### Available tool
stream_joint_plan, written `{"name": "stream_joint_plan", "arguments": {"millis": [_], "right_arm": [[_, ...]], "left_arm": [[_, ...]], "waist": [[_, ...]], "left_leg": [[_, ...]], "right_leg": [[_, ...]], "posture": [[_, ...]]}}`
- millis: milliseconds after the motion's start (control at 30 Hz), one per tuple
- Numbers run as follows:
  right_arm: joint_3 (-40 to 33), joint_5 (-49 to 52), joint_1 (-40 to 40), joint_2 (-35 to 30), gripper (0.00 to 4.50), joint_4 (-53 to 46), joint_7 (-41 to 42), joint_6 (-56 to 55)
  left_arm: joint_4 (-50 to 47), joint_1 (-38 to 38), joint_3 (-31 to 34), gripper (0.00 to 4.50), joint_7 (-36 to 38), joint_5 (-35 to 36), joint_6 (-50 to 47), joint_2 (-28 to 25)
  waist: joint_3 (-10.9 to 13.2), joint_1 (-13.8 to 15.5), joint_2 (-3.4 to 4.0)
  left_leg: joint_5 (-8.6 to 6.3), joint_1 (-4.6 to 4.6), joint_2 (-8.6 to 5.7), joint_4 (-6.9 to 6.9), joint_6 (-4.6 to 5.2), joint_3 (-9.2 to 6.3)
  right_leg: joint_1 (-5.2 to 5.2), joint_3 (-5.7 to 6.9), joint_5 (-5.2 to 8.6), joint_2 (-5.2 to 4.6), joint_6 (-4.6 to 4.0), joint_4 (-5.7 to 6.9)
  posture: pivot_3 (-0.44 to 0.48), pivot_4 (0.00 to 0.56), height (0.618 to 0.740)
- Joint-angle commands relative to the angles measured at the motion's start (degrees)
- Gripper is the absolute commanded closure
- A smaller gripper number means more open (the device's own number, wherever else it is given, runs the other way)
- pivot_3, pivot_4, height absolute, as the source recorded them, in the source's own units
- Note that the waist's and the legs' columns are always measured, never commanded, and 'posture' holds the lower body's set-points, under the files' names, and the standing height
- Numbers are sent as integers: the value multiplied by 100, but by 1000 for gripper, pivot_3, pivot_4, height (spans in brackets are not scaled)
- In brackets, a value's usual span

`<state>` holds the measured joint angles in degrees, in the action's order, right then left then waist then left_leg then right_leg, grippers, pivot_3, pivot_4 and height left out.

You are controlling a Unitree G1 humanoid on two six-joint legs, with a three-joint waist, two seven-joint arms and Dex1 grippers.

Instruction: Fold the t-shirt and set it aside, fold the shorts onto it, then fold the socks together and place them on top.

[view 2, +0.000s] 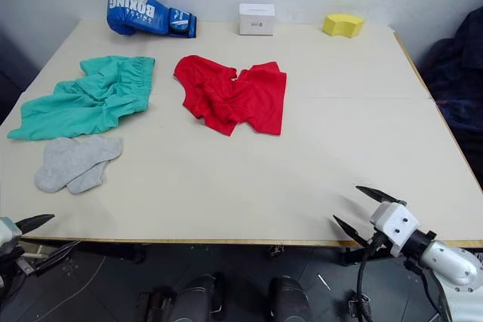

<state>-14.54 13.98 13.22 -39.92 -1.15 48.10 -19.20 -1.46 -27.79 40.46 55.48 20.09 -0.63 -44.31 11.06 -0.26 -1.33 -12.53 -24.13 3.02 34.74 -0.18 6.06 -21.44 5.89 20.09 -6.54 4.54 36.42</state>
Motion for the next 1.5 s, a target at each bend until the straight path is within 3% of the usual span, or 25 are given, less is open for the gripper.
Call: {"name": "stream_joint_plan", "arguments": {"millis": [33,233,333,500,633,800,1000,1133,1233,1367,1500], "right_arm": [[27,108,-116,28,32,45,126,-176],[334,305,-967,115,32,-80,114,441],[718,355,-1755,115,32,-134,158,1198],[1518,-186,-3594,344,32,467,49,2107],[2227,-980,-4904,680,32,1692,-63,2257],[2923,-2088,-6499,1345,32,4157,-718,1750],[3055,-2602,-7629,2011,32,6334,-1534,1356],[3126,-2860,-8055,2289,32,7133,-1764,1323],[3153,-3022,-8269,2434,614,7477,-1928,1357],[3133,-3122,-8375,2547,2026,7630,-1887,1215],[2798,-2818,-8366,2673,3419,7723,-1306,1477]], "left_arm": [[-56,63,132,0,47,98,1,-140],[-653,679,-160,0,116,663,-719,-335],[-920,1078,-786,0,91,173,-892,-769],[-1434,2782,-1924,0,-775,479,-2825,-929],[-1522,3980,-2827,0,-1090,578,-3861,-672],[-1116,5235,-3709,0,-1618,336,-4636,6],[-802,5711,-4082,0,-1856,119,-4841,334],[-792,5707,-4075,0,-1927,98,-4954,375],[-746,5686,-4104,0,-1970,0,-4971,327],[-519,5889,-4106,0,-2066,-127,-4955,411],[-77,6270,-4248,0,-2138,-273,-4881,638]], "waist": [[0,1,0],[0,-2,0],[1,-5,1],[9,-18,16],[9,-57,15],[11,-132,10],[12,-189,10],[11,-209,9],[10,-229,8],[10,-258,7],[7,-245,3]], "left_leg": [[0,0,0,1,0,0],[0,0,8,19,1,0],[0,2,8,32,1,1],[17,2,8,34,24,3],[32,0,4,39,-13,8],[46,0,-18,48,-6,29],[59,0,-9,48,-19,40],[64,5,-6,50,-22,42],[68,7,-7,51,-23,41],[69,8,-7,51,-25,39],[71,7,-14,50,-20,36]], "right_leg": [[0,0,0,0,0,1],[0,3,-3,0,5,21],[-4,0,-3,0,5,47],[-12,0,-4,0,6,70],[-22,0,-3,7,7,91],[-36,6,-1,20,12,121],[-48,-4,0,23,14,137],[-47,-12,0,20,14,134],[-46,-32,0,16,14,139],[-46,-46,0,11,14,142],[-45,-44,-1,13,14,144]], "posture": [[0,150,740],[0,150,740],[0,150,740],[0,150,740],[0,150,740],[0,150,740],[0,150,740],[0,150,740],[0,150,740],[0,150,740],[0,150,740]]}}
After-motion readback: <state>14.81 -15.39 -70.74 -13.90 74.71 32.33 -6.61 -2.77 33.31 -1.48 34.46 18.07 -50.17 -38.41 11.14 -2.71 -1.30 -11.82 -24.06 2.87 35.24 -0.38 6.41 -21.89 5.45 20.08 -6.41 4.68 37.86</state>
